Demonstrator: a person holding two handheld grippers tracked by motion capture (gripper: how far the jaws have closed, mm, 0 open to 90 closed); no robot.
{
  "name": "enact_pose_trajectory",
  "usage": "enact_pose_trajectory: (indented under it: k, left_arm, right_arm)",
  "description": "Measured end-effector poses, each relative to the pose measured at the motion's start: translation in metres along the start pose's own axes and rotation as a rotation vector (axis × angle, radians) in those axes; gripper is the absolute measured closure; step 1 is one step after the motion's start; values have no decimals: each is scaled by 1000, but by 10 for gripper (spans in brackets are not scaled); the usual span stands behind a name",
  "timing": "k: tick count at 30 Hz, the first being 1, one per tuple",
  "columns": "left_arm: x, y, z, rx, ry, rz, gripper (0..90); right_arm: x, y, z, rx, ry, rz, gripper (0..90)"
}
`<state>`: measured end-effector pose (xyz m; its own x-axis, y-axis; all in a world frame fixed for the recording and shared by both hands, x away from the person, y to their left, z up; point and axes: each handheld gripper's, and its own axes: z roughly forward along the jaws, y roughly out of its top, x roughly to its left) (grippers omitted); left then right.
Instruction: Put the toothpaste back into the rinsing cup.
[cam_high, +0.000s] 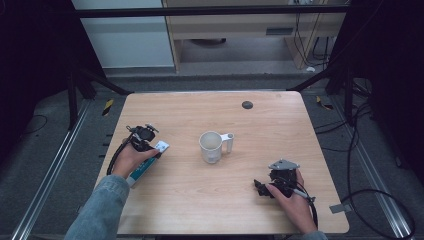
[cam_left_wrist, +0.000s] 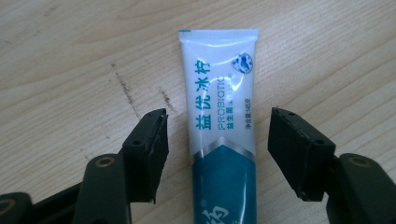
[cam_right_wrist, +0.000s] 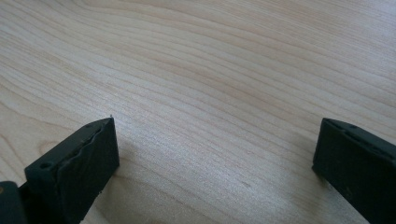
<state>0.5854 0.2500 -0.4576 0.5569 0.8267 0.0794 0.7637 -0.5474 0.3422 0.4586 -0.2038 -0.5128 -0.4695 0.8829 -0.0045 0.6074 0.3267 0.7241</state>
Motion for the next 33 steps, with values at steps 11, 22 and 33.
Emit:
enact_pose_trajectory:
  k: [11, 22, 33]
  left_arm:
    - [0, 1, 7, 1, -3, -21, 430]
    - [1, 0, 9, 14, -24, -25, 534]
    - [-2, 1, 5, 28, -30, -9, 626]
  right_arm:
    - [0, 0, 0, 0, 1, -1, 4]
    - [0, 0, 0, 1, 1, 1, 4]
    - [0, 0, 0, 0, 1, -1, 4]
